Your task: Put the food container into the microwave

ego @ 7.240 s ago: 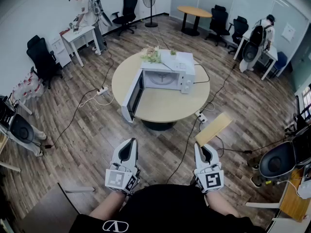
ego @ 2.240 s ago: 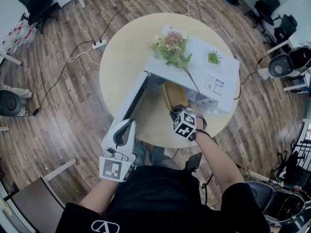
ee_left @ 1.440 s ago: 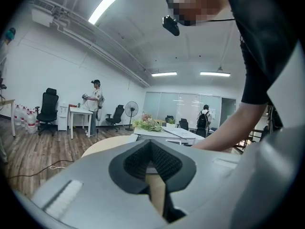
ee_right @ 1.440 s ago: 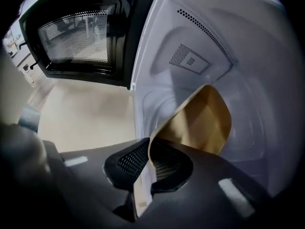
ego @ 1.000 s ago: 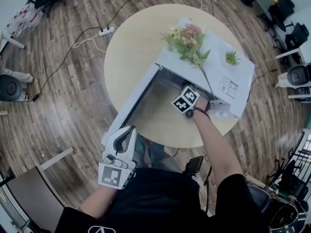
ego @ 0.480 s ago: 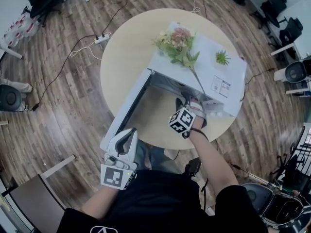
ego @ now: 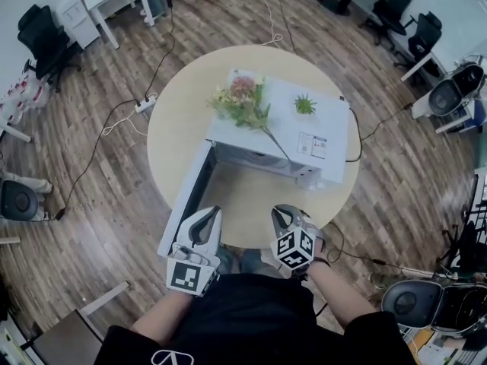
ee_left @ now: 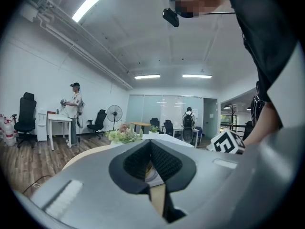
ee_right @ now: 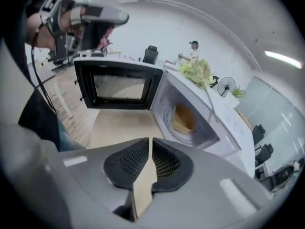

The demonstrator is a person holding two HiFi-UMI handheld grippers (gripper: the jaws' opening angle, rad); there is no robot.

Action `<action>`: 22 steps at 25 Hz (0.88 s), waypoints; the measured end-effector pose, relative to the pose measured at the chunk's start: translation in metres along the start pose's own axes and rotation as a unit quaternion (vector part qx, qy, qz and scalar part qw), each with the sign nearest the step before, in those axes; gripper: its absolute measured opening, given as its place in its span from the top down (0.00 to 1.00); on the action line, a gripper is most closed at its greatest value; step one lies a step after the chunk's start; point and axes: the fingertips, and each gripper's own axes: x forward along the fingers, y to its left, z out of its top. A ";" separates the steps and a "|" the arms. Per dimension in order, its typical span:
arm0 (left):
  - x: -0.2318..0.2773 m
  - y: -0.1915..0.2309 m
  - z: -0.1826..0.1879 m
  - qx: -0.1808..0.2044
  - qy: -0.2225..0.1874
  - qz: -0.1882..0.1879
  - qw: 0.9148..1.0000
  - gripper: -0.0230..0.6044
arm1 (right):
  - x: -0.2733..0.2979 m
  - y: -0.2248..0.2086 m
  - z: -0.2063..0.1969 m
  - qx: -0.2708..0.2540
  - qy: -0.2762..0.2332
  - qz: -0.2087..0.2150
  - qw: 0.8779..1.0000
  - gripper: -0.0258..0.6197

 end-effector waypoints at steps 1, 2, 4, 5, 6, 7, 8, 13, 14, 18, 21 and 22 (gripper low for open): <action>0.006 -0.003 0.009 0.008 -0.010 -0.006 1.000 0.96 | -0.014 -0.004 0.004 0.021 -0.017 -0.003 1.000 0.92; 0.012 -0.006 0.017 0.014 -0.020 -0.011 1.000 0.96 | -0.029 -0.010 0.009 0.046 -0.039 -0.007 0.998 0.92; 0.023 -0.013 0.034 0.025 -0.032 -0.022 0.999 0.96 | -0.061 -0.025 0.024 0.104 -0.096 -0.018 0.990 0.94; 0.029 -0.017 0.041 0.029 -0.038 -0.029 0.998 0.96 | -0.078 -0.035 0.032 0.129 -0.129 -0.027 0.983 0.94; 0.034 -0.022 0.047 0.032 -0.044 -0.036 0.998 0.96 | -0.095 -0.044 0.039 0.150 -0.161 -0.038 0.975 0.94; 0.038 -0.028 0.053 0.036 -0.049 -0.043 0.997 0.96 | -0.113 -0.053 0.045 0.167 -0.192 -0.052 0.966 0.94; 0.042 -0.032 0.060 0.039 -0.053 -0.047 0.997 0.96 | -0.131 -0.061 0.051 0.179 -0.223 -0.069 0.956 0.95; 0.057 -0.055 0.100 0.062 -0.088 -0.077 0.991 0.96 | -0.208 -0.096 0.075 0.199 -0.354 -0.156 0.901 0.95; 0.058 -0.059 0.105 0.064 -0.094 -0.082 0.990 0.96 | -0.221 -0.101 0.077 0.199 -0.372 -0.172 0.890 0.95; 0.061 -0.073 0.118 0.073 -0.098 -0.101 0.987 0.96 | -0.255 -0.115 0.080 0.187 -0.426 -0.226 0.856 0.95; 0.063 -0.075 0.128 0.078 -0.112 -0.105 0.985 0.96 | -0.263 -0.123 0.078 0.186 -0.449 -0.244 0.839 0.95; 0.063 -0.074 0.132 0.080 -0.116 -0.102 0.985 0.96 | -0.265 -0.125 0.077 0.190 -0.455 -0.246 0.834 0.95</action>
